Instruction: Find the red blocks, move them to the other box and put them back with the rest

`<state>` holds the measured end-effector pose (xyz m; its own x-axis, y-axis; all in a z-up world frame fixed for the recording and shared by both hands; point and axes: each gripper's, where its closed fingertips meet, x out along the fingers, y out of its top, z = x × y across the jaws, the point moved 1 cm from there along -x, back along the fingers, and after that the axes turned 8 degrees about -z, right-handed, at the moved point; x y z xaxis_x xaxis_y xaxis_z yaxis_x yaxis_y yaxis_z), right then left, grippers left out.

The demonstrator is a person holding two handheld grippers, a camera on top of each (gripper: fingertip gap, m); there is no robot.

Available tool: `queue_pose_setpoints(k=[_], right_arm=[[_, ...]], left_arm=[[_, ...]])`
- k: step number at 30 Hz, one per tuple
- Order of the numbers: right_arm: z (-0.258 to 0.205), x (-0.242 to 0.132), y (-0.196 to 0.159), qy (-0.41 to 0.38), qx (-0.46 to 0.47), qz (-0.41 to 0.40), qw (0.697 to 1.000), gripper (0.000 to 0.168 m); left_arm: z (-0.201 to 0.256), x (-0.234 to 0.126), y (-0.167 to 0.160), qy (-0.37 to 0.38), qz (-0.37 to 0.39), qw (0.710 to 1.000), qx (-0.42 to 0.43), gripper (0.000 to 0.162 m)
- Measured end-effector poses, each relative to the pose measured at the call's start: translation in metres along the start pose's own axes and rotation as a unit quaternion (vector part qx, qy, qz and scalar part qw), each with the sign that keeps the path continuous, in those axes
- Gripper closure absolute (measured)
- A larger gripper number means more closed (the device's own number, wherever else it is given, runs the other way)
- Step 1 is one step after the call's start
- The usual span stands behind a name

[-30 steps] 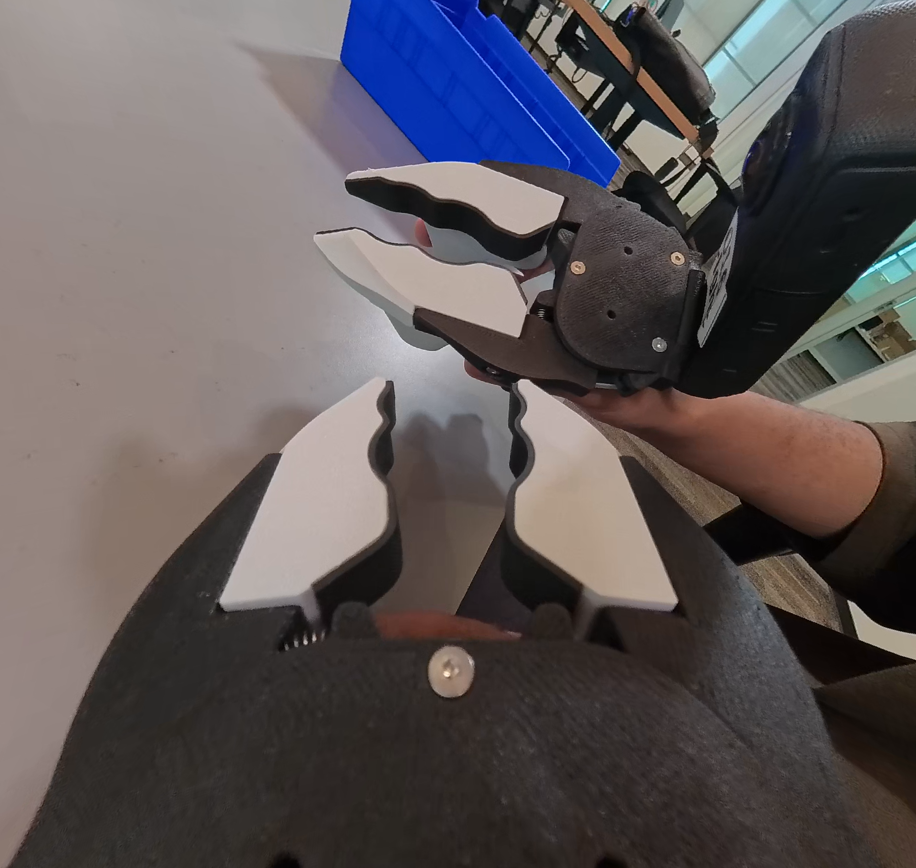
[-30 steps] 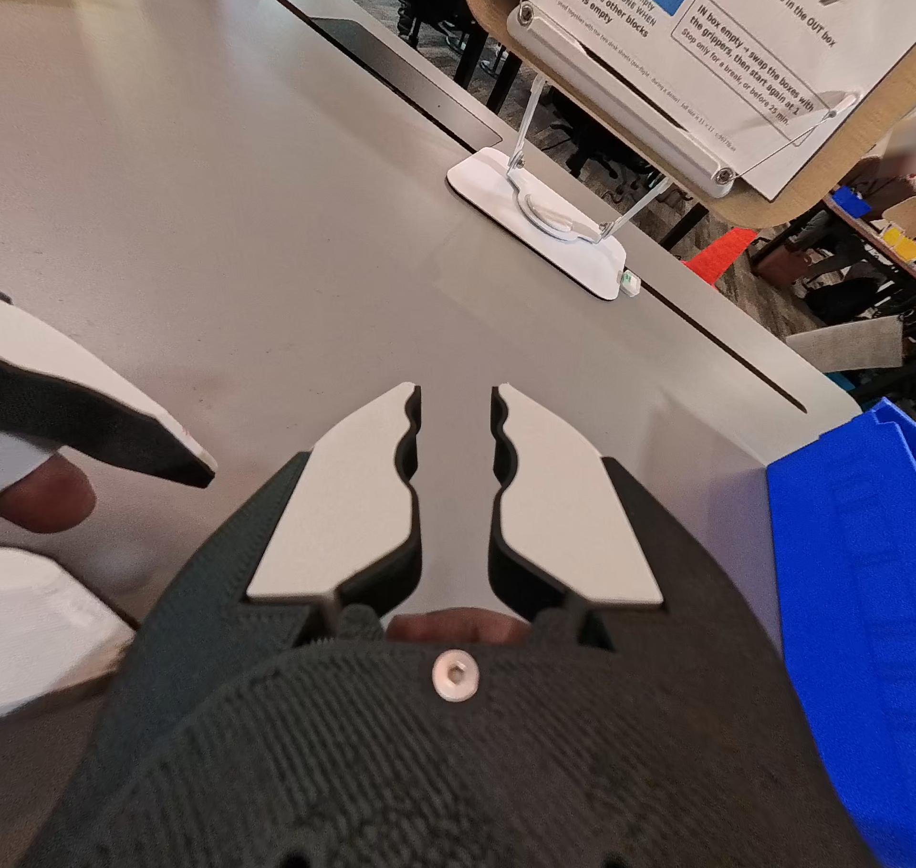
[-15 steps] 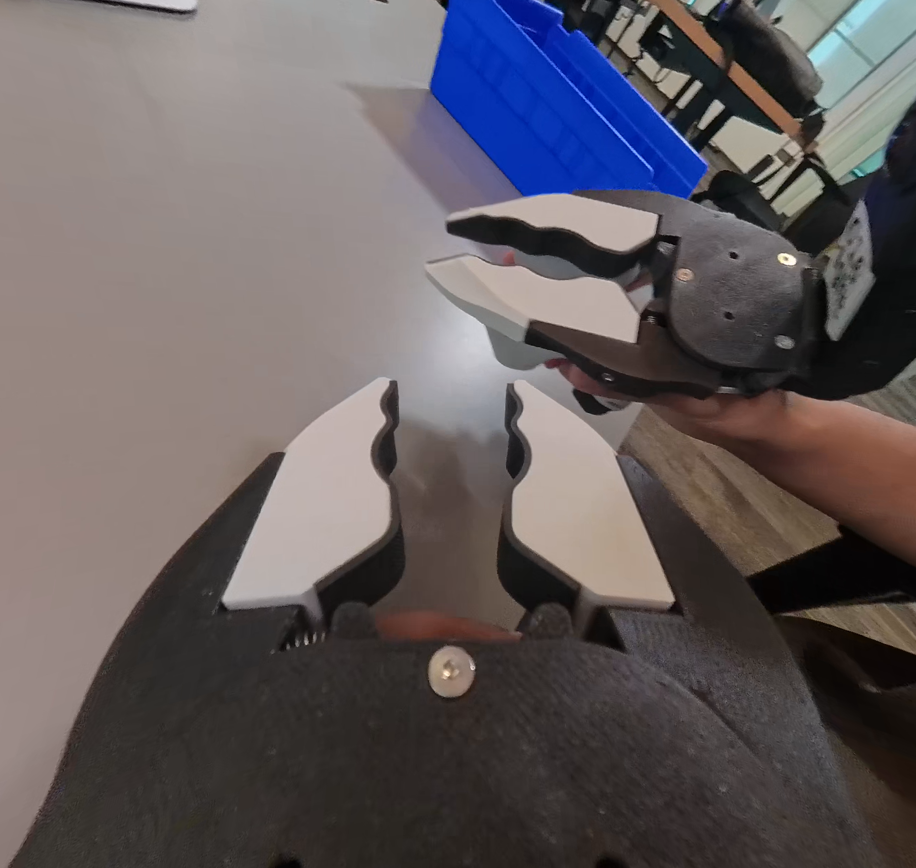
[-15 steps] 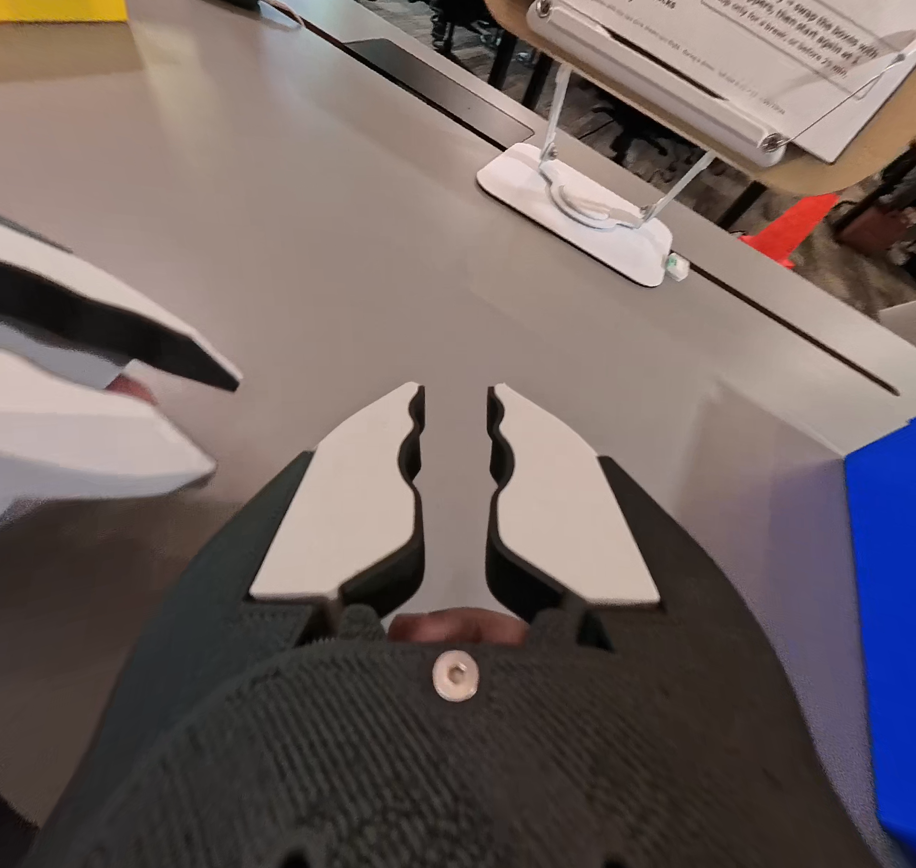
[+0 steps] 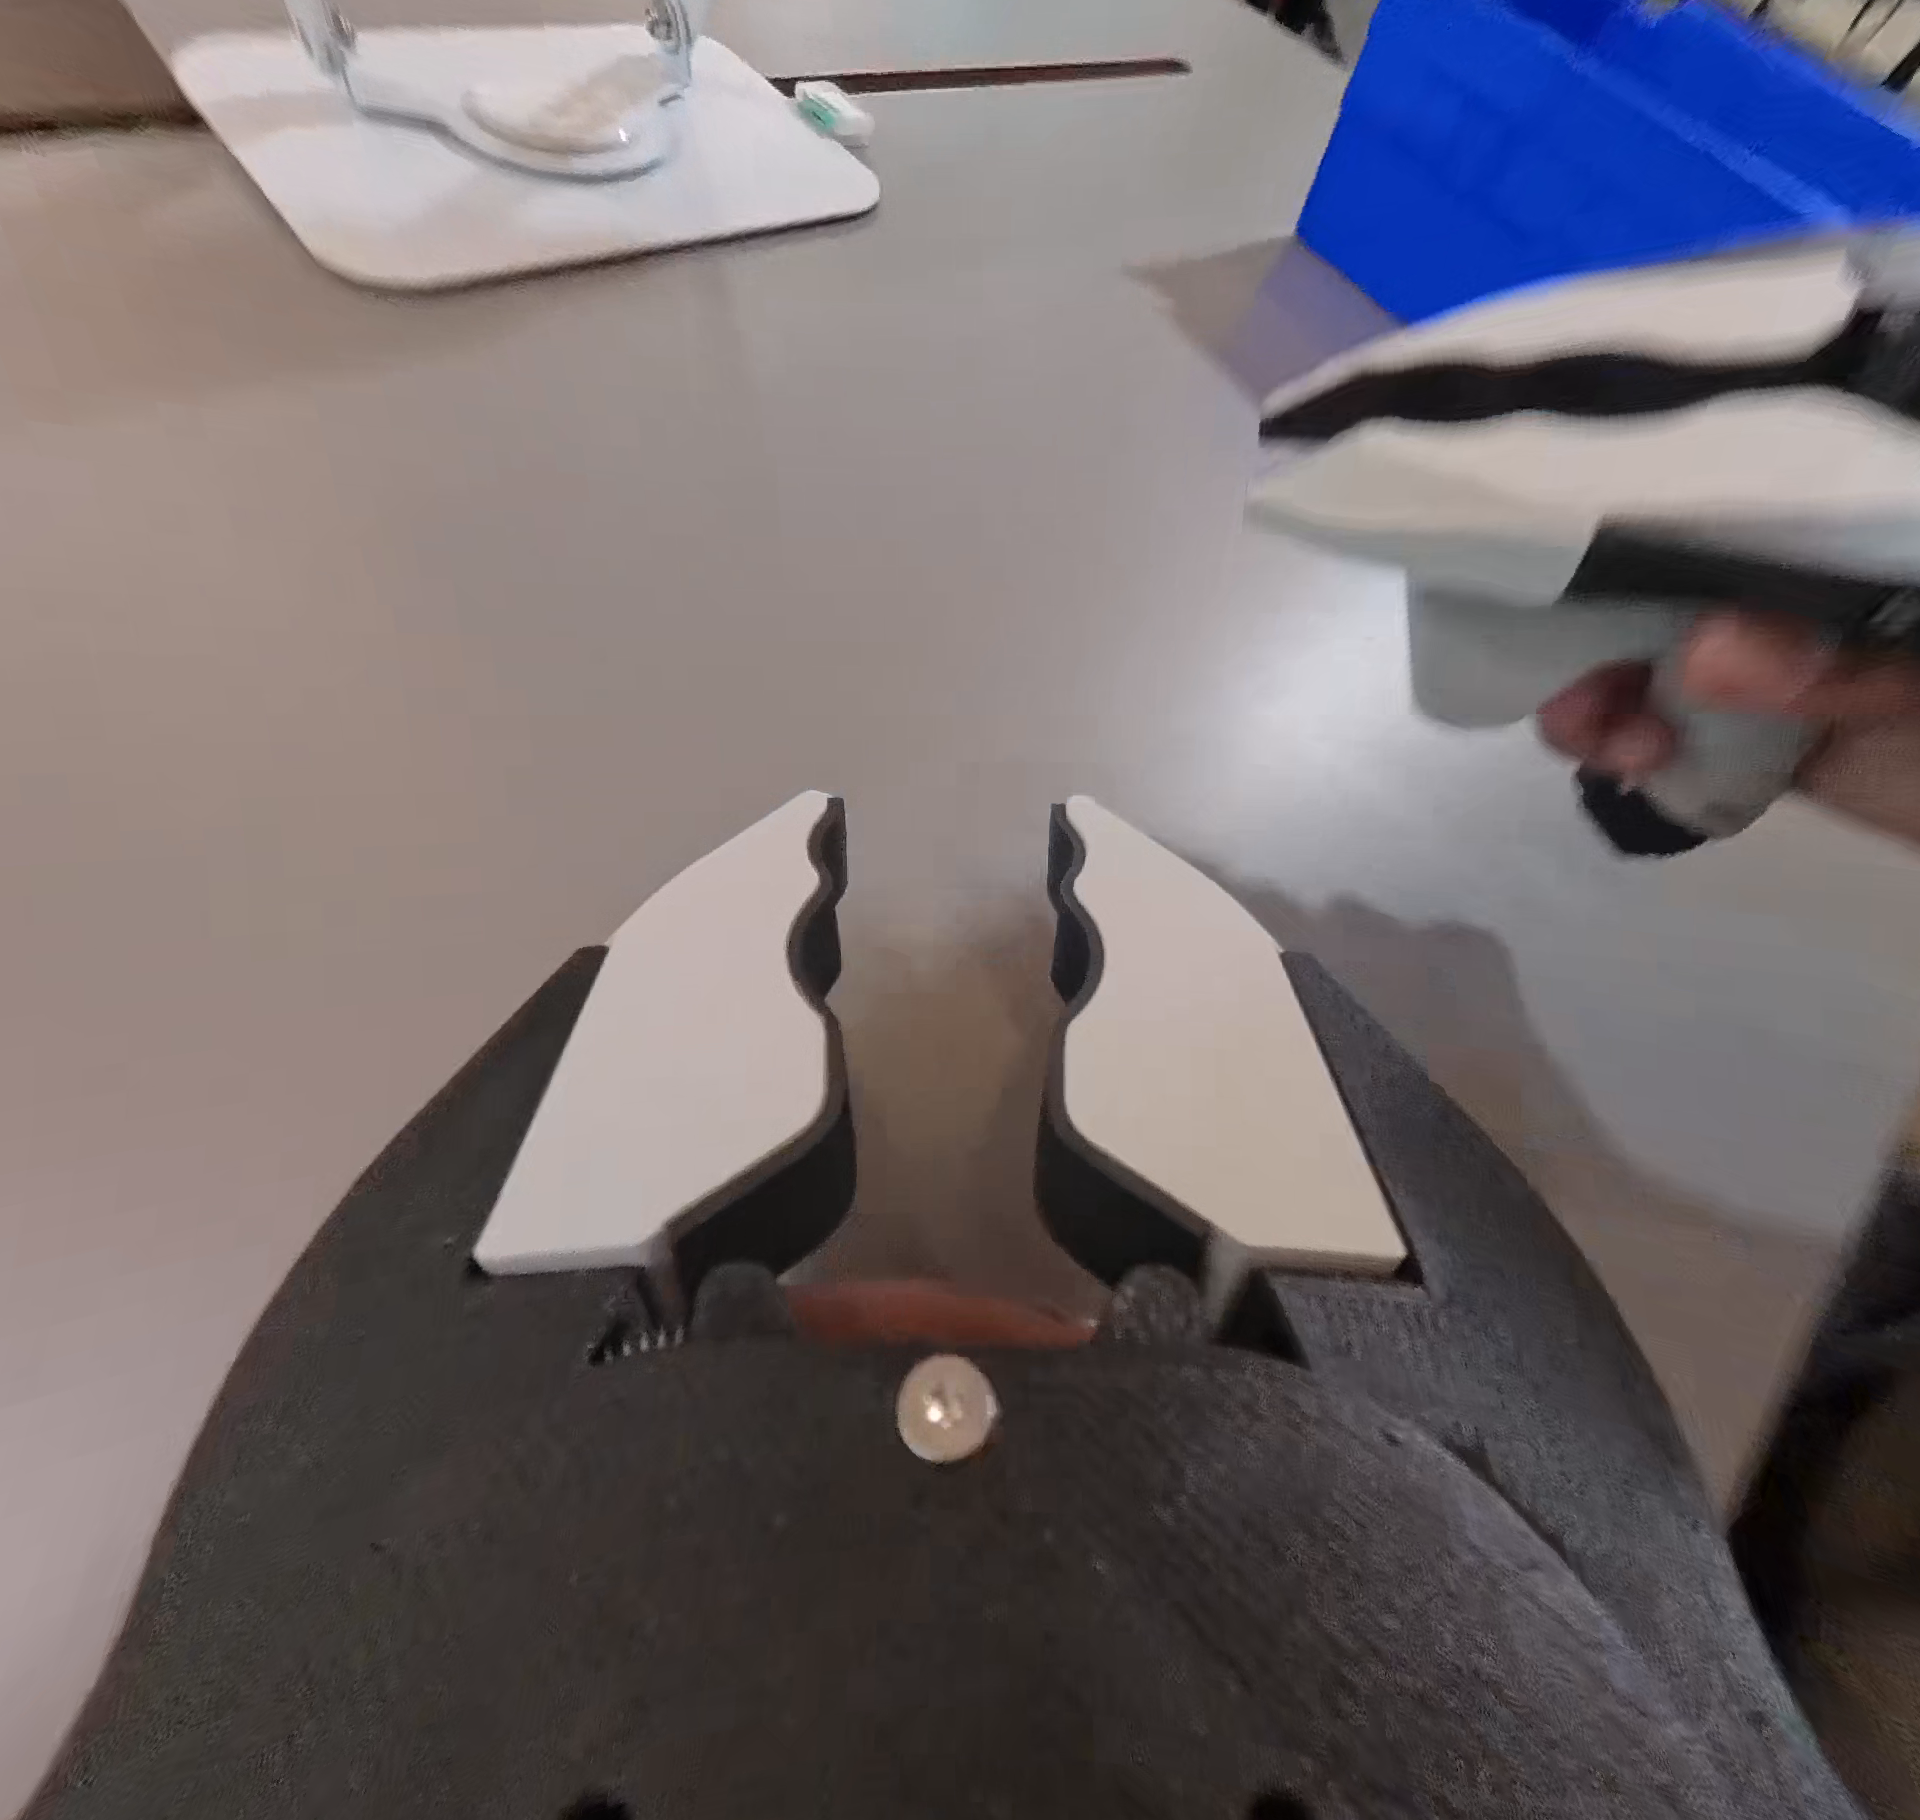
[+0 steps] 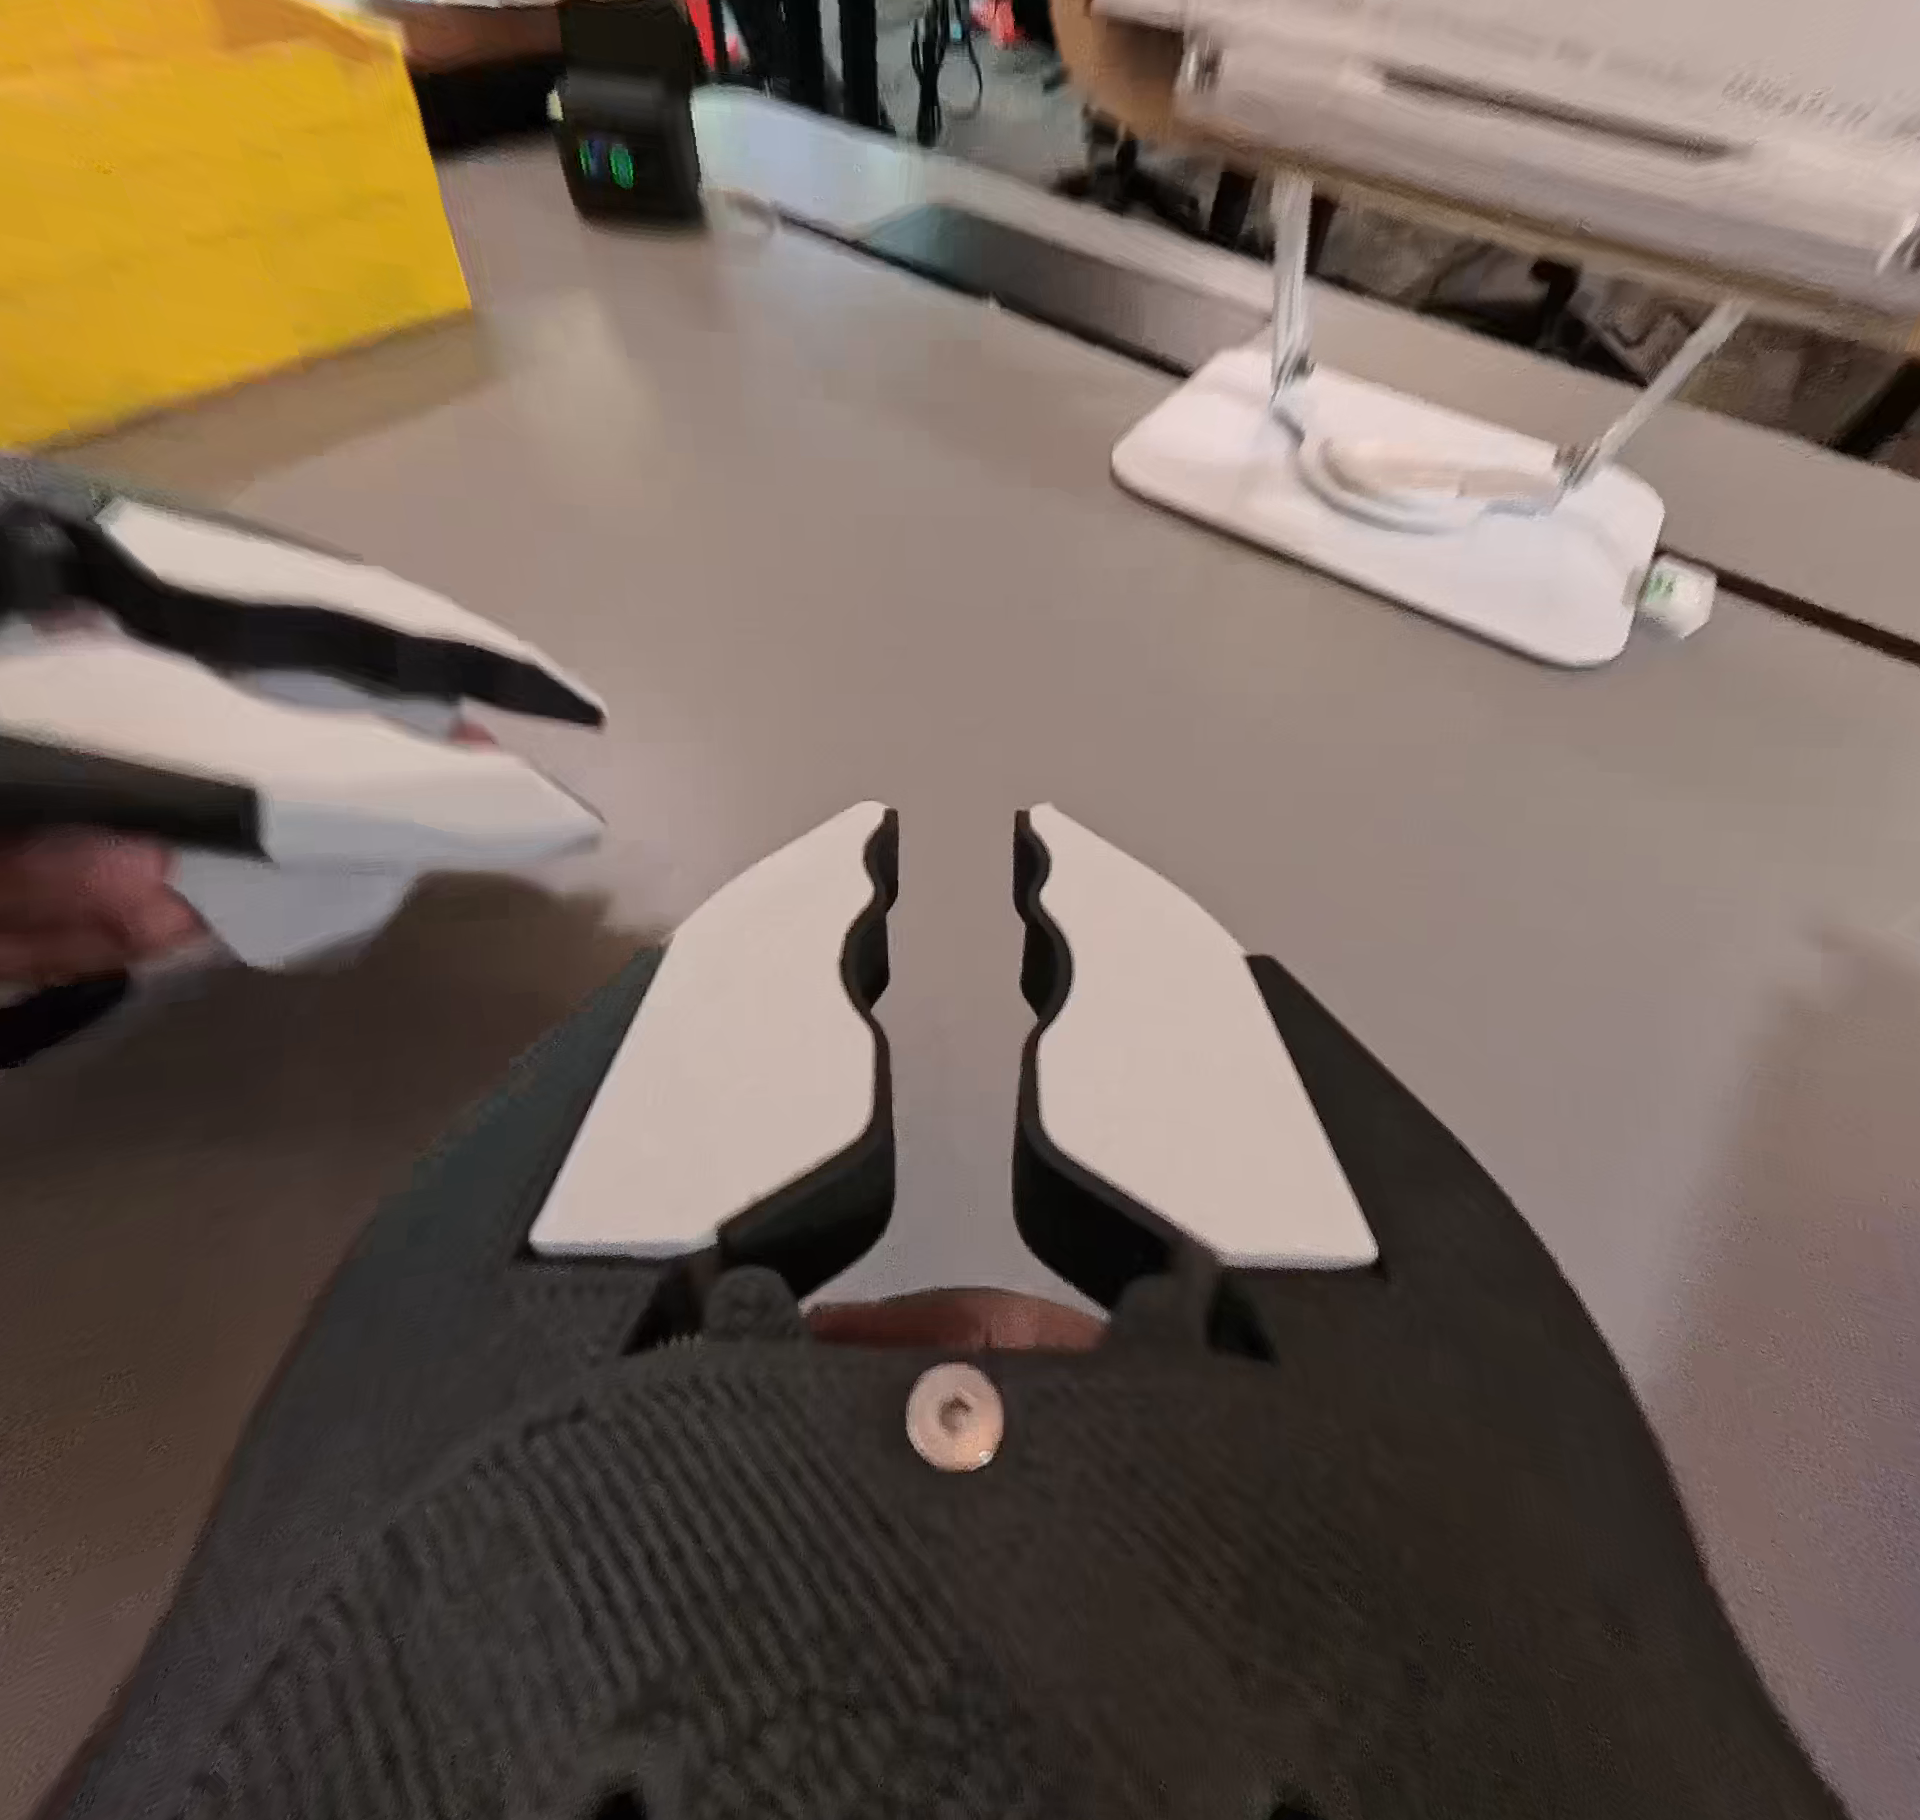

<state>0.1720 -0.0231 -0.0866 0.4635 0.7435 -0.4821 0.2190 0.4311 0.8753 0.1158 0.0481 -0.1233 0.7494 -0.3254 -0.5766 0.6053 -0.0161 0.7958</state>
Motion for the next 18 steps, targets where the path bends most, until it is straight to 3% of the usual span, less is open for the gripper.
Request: queue_pose_setpoints(k=[4,8,10,13,18], right_arm=[[0.000,0.025,0.031,0.042,0.019,0.045,0.998,0.146],[0.017,0.054,0.046,-0.014,-0.047,0.040,0.998,0.147],[0.019,0.053,0.052,-0.029,-0.052,0.053,0.997,0.148],[0.013,0.046,0.048,-0.025,-0.034,0.051,0.998,0.148],[0.014,0.023,0.040,-0.052,-0.041,0.051,0.996,0.155]], left_arm=[[-0.012,0.009,0.029,0.042,0.019,0.992,0.121,0.126],[-0.038,0.012,0.049,0.095,0.047,0.978,0.181,0.131],[-0.054,0.013,0.053,0.112,0.046,0.978,0.171,0.132],[-0.068,-0.007,0.074,0.136,0.112,0.976,0.127,0.144],[-0.061,-0.021,0.085,0.098,0.161,0.979,0.076,0.154]])
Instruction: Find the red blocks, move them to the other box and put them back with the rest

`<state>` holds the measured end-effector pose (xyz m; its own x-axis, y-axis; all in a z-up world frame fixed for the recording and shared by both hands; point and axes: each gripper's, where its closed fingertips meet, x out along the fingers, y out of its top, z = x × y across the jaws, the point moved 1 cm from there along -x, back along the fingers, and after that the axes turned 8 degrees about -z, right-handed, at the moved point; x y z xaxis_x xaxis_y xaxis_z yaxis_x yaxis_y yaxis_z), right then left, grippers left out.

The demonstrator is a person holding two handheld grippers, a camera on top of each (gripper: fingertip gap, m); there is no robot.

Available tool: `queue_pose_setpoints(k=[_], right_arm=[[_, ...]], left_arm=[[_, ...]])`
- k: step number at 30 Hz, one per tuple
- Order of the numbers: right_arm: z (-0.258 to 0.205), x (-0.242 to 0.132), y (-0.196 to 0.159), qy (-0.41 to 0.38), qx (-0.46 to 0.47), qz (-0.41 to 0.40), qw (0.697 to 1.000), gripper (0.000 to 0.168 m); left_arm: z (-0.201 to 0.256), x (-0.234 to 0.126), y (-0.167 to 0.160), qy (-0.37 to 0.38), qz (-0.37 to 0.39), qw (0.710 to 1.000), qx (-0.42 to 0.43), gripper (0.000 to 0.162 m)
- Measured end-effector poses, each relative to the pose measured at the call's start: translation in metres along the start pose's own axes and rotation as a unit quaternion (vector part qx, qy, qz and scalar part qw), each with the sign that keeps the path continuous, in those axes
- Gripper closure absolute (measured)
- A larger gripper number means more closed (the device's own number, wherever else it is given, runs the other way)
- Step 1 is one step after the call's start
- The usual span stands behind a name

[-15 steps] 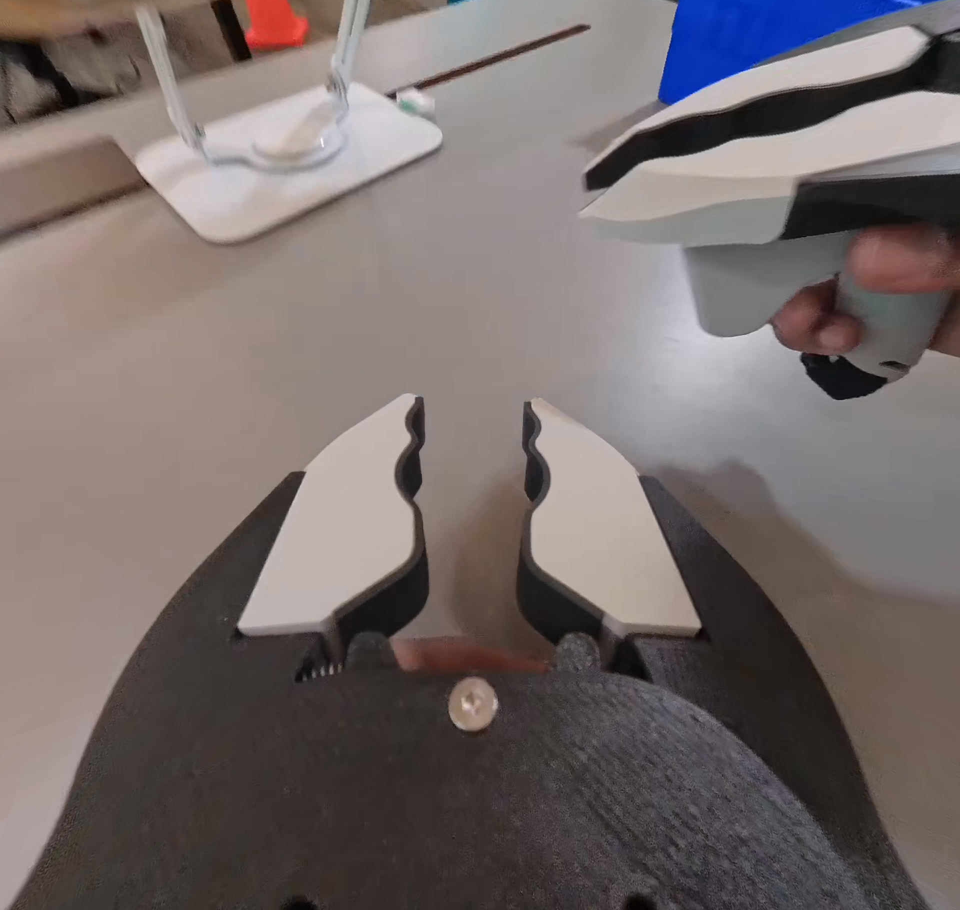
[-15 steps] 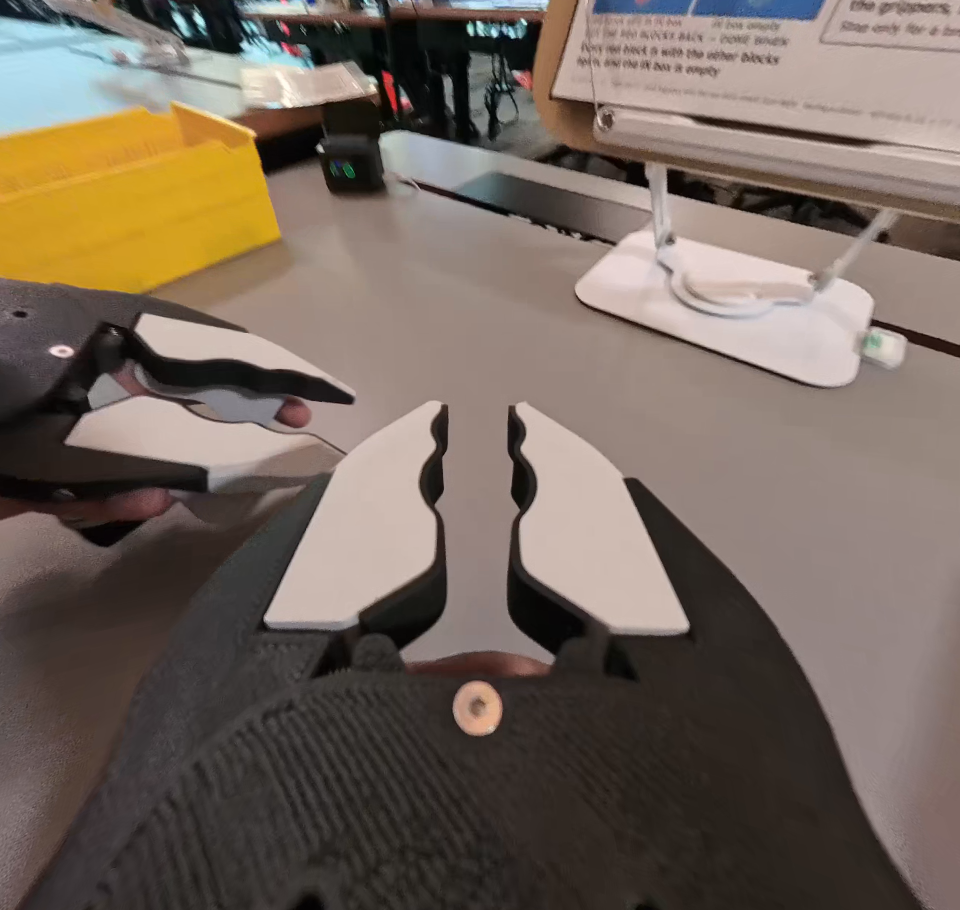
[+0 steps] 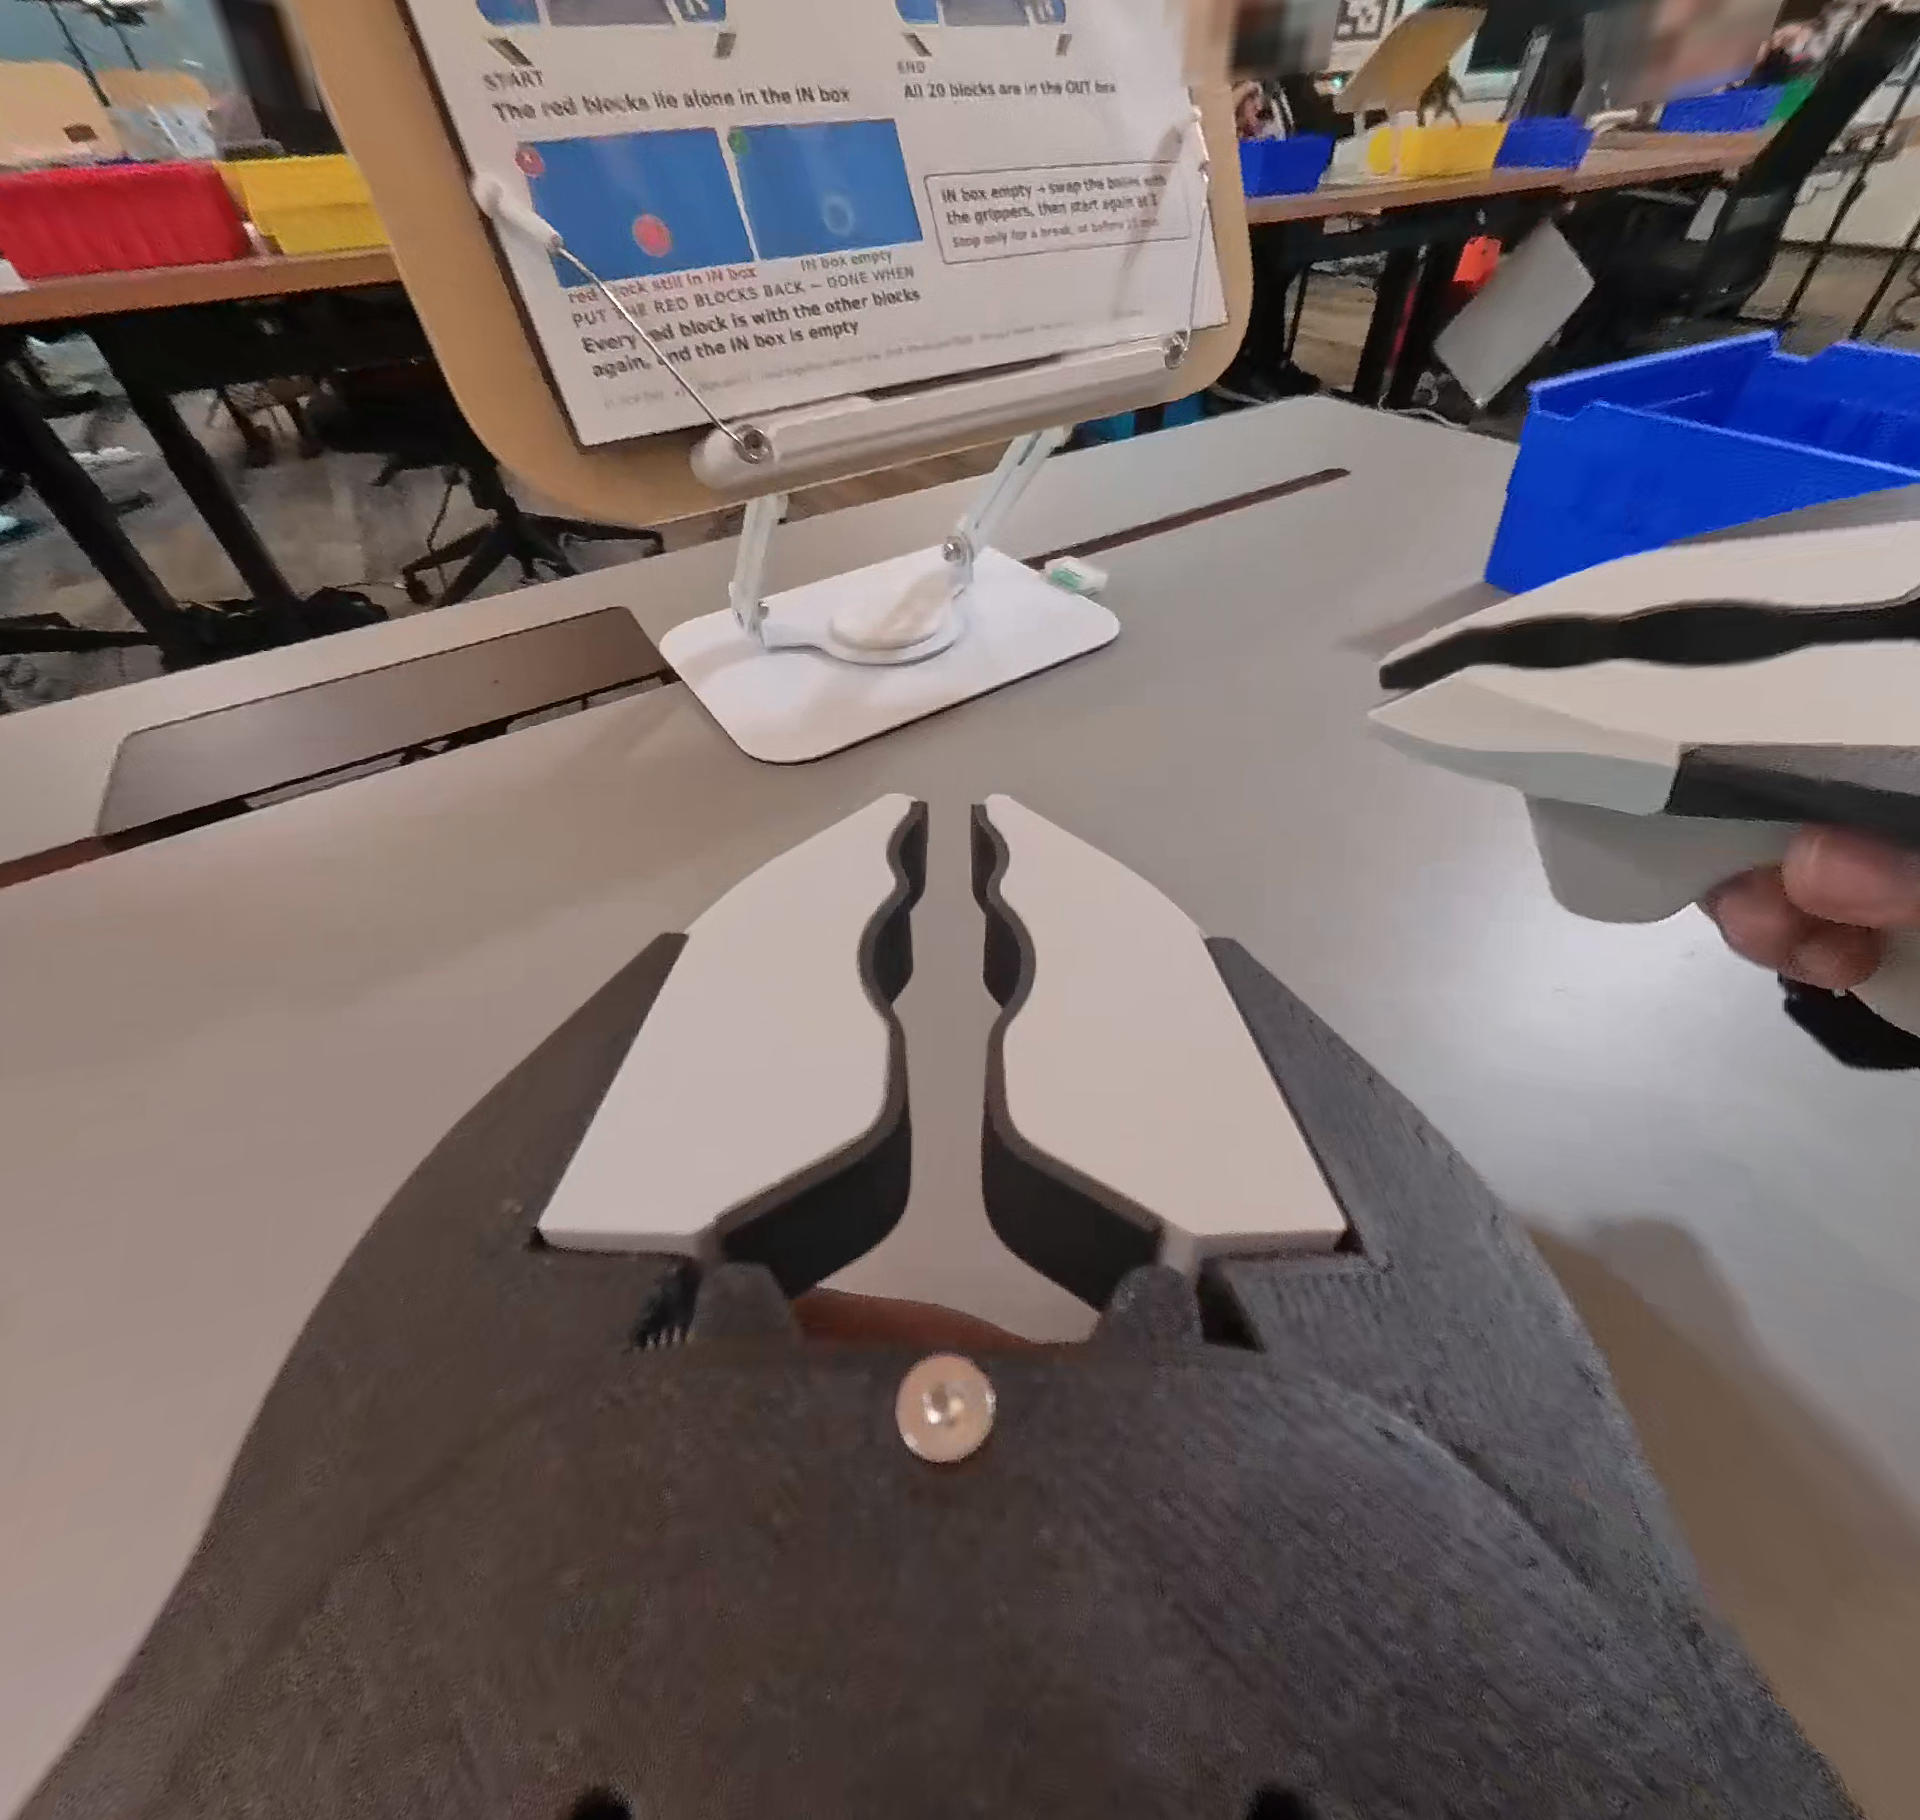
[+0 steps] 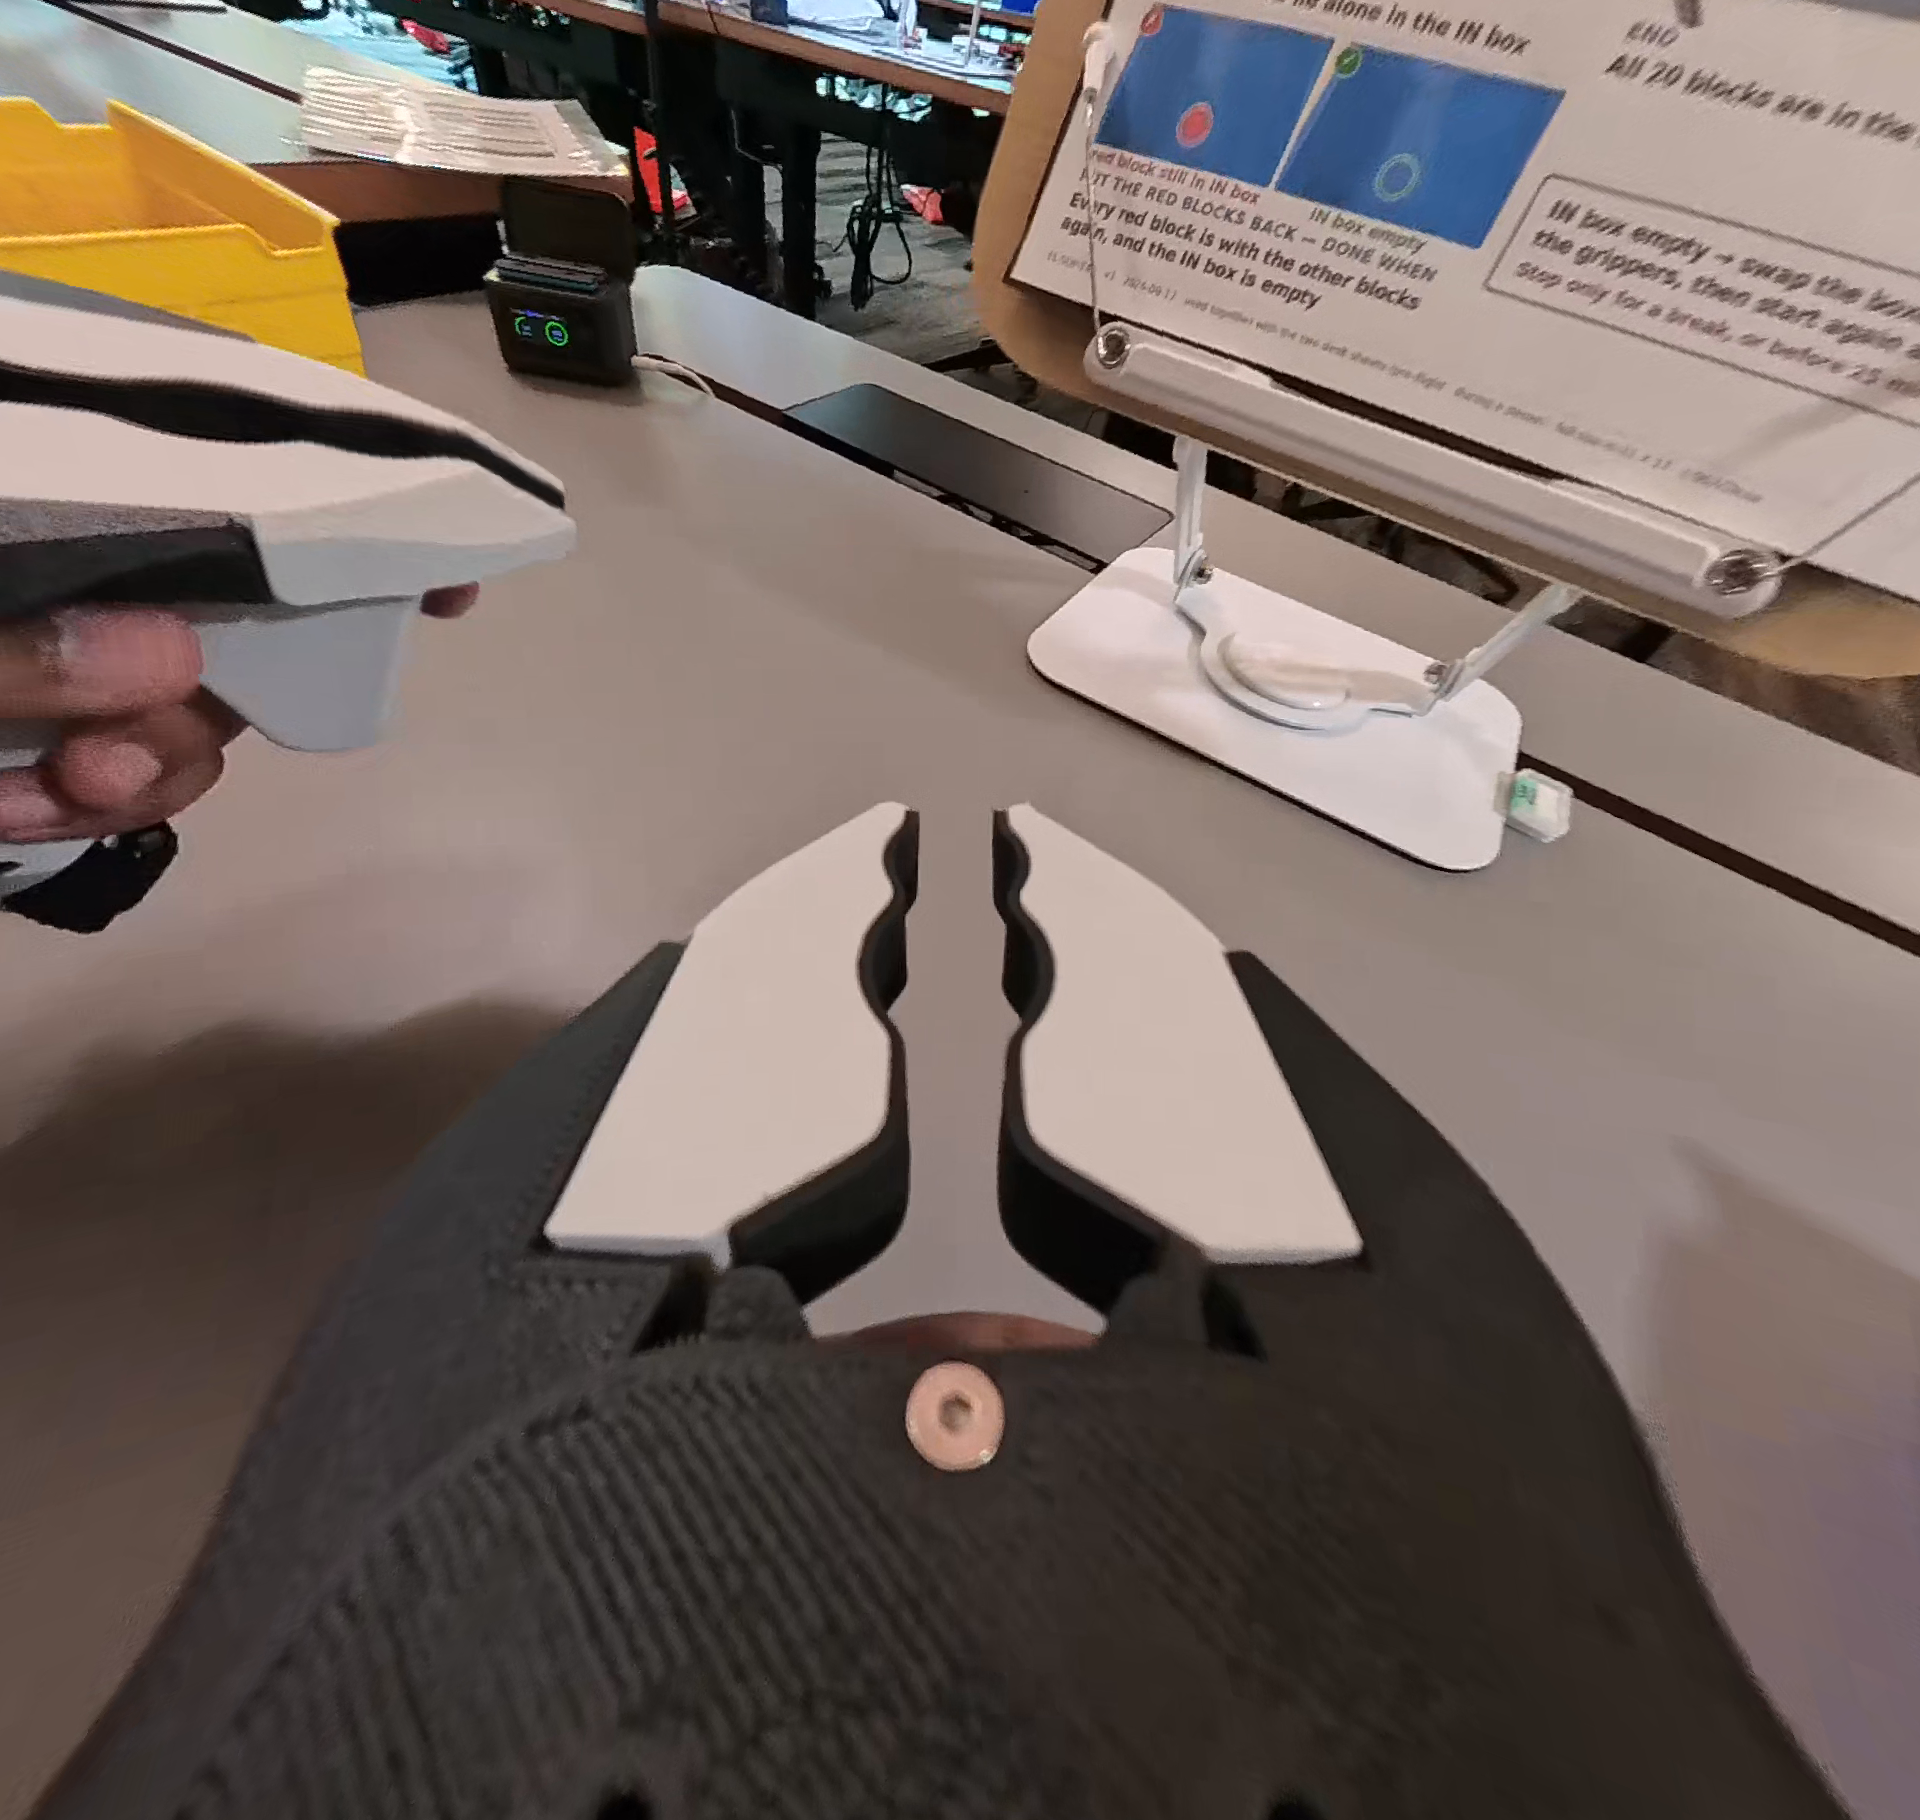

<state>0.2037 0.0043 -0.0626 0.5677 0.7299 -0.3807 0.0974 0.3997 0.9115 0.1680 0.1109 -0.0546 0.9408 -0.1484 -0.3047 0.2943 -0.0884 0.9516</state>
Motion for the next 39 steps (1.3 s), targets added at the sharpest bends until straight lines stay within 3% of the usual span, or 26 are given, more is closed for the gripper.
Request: queue_pose_setpoints(k=[6,15,29,39], right_arm=[[0.023,-0.015,-0.019,-0.032,0.009,-0.014,0.999,0.158],[0.054,-0.025,-0.038,-0.041,0.096,-0.027,0.994,0.157],[0.032,-0.016,-0.038,-0.024,0.058,-0.042,0.997,0.155],[0.031,-0.013,-0.036,-0.005,0.082,-0.038,0.996,0.154]], left_arm=[[0.026,0.023,-0.001,-0.021,-0.020,0.999,0.041,0.157],[0.052,0.058,-0.009,-0.083,-0.052,0.995,0.029,0.156],[0.031,0.048,-0.007,-0.061,-0.048,0.997,-0.002,0.155],[0.019,0.048,-0.013,-0.059,-0.062,0.995,-0.048,0.154]])
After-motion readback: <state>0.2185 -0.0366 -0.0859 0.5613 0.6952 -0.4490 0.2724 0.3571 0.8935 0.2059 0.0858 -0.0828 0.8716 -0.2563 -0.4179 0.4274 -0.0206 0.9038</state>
